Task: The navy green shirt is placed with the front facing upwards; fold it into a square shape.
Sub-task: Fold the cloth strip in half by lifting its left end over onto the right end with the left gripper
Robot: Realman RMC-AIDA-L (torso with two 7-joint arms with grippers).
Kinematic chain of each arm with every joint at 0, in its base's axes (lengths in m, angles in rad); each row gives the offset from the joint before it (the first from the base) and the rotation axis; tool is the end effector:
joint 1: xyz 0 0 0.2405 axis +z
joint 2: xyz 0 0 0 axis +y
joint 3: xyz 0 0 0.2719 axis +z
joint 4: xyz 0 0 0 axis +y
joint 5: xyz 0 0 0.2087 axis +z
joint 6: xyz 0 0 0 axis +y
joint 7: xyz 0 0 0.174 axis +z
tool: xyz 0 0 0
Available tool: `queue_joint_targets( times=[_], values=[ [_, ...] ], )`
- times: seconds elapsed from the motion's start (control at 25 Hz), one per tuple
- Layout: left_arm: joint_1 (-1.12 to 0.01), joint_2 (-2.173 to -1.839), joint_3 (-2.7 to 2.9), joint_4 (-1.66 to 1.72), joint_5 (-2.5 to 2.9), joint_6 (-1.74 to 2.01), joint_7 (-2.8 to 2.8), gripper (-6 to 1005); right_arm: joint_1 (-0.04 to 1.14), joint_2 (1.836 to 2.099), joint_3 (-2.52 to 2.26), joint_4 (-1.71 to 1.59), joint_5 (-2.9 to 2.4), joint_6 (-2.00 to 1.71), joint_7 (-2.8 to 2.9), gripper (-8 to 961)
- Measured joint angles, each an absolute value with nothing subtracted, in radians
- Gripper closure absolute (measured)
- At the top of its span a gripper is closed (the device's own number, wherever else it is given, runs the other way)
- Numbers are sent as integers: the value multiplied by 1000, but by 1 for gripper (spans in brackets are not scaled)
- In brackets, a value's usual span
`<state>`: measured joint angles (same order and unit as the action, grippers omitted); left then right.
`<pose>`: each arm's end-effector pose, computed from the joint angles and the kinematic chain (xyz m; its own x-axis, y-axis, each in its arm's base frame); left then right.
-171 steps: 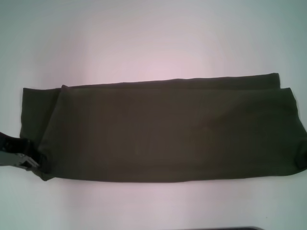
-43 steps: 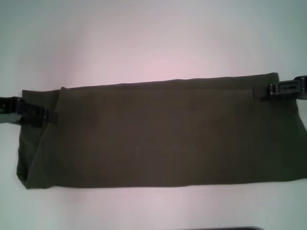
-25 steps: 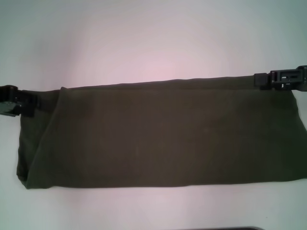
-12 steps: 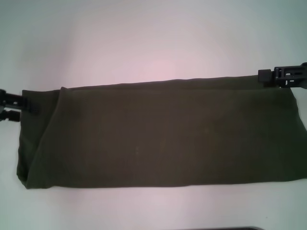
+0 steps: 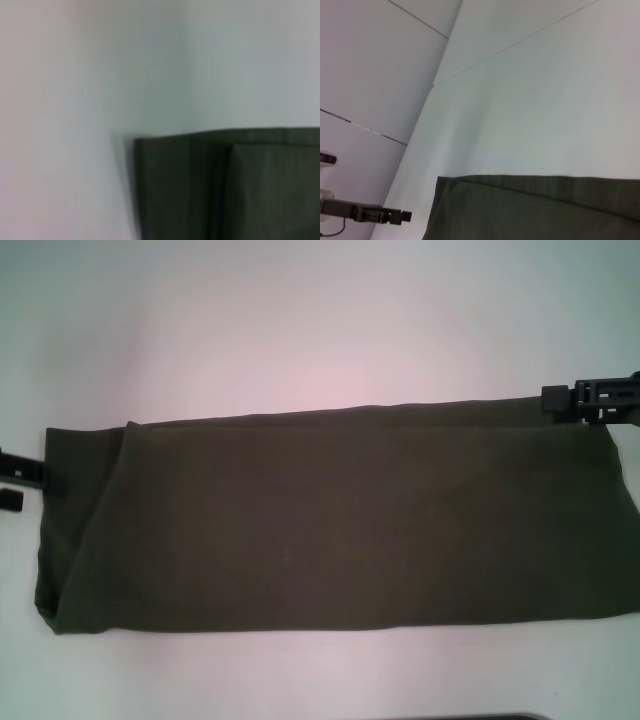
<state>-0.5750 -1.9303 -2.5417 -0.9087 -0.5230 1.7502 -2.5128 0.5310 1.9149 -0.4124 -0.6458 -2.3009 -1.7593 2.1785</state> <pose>-0.3355 0.3345 0.0579 0.1246 0.9833 0.1324 0.9755 -0.0970 -0.1977 0.3176 0.3288 0.0430 0.2157 -0.8973 -0.3852 -0.9393 -0.2984 0.1692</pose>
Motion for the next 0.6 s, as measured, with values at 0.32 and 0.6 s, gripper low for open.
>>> queue_joint_targets(
  times=[0.32,0.6],
  values=[
    [-580,-1937,-2532,-889,-483,1738,-2534,205,526,1911,-413,-645,-2301,-1758,2178,295],
    [-582,-1952,-2528,-872,-463,1692,-2535,206,521,1911,-413,-639,-2301,-1756,2178,295]
  ],
)
